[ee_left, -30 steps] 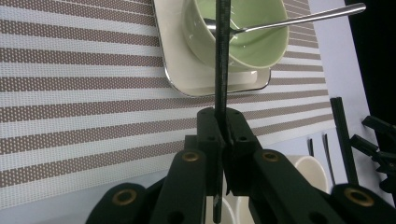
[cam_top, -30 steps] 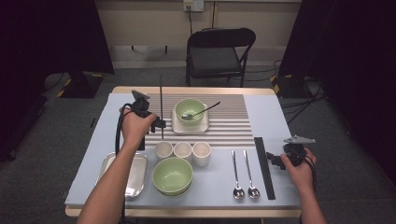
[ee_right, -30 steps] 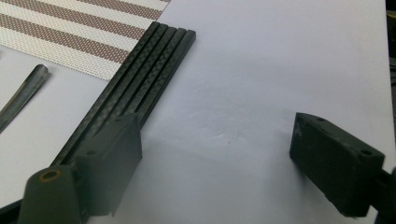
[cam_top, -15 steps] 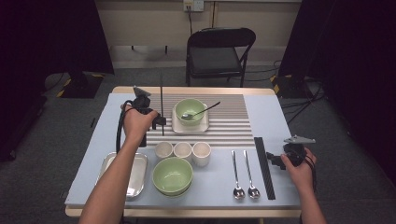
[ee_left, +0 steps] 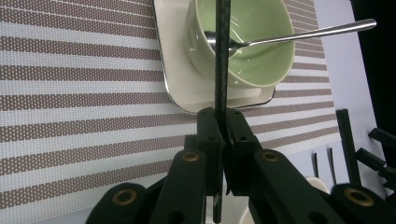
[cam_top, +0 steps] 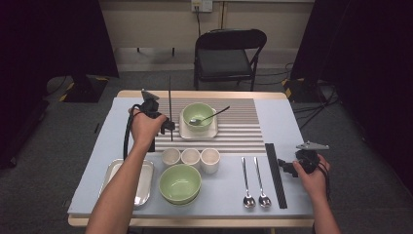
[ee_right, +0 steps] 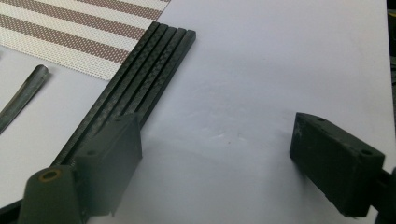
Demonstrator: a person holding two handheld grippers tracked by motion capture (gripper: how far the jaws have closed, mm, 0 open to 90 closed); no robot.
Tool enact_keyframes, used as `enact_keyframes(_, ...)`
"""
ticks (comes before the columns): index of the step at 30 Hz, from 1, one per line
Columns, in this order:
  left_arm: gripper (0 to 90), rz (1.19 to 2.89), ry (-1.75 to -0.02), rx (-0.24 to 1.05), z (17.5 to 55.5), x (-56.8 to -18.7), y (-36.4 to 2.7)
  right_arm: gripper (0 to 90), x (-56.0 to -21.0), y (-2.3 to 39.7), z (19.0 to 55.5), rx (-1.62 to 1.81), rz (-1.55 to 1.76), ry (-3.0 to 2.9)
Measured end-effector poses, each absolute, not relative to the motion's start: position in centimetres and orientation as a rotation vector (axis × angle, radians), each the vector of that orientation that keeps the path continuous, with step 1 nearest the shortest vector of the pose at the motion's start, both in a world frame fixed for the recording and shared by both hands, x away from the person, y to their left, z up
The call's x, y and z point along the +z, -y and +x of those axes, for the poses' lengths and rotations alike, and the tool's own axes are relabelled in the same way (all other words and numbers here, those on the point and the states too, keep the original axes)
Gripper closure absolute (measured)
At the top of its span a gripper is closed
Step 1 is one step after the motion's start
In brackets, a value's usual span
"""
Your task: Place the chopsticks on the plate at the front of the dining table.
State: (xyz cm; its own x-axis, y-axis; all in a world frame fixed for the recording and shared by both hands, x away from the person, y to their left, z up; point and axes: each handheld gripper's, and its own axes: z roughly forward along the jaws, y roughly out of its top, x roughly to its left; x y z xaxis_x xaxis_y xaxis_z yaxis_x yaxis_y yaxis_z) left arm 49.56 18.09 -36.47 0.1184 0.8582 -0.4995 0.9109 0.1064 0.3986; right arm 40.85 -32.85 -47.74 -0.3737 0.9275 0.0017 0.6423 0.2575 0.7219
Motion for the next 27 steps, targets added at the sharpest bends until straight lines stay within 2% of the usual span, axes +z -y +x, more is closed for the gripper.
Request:
enact_keyframes(12,86.7,1.740,-1.733,-0.135,50.4,-37.1,-18.2,15.2,-47.7,32.8,40.8,0.898,1.423,-2.109)
enact_keyframes(27,86.7,1.709,-1.759,-0.109,50.7,-37.4,-18.1,15.2,-47.7,32.8,40.8,0.898,1.424,-2.108)
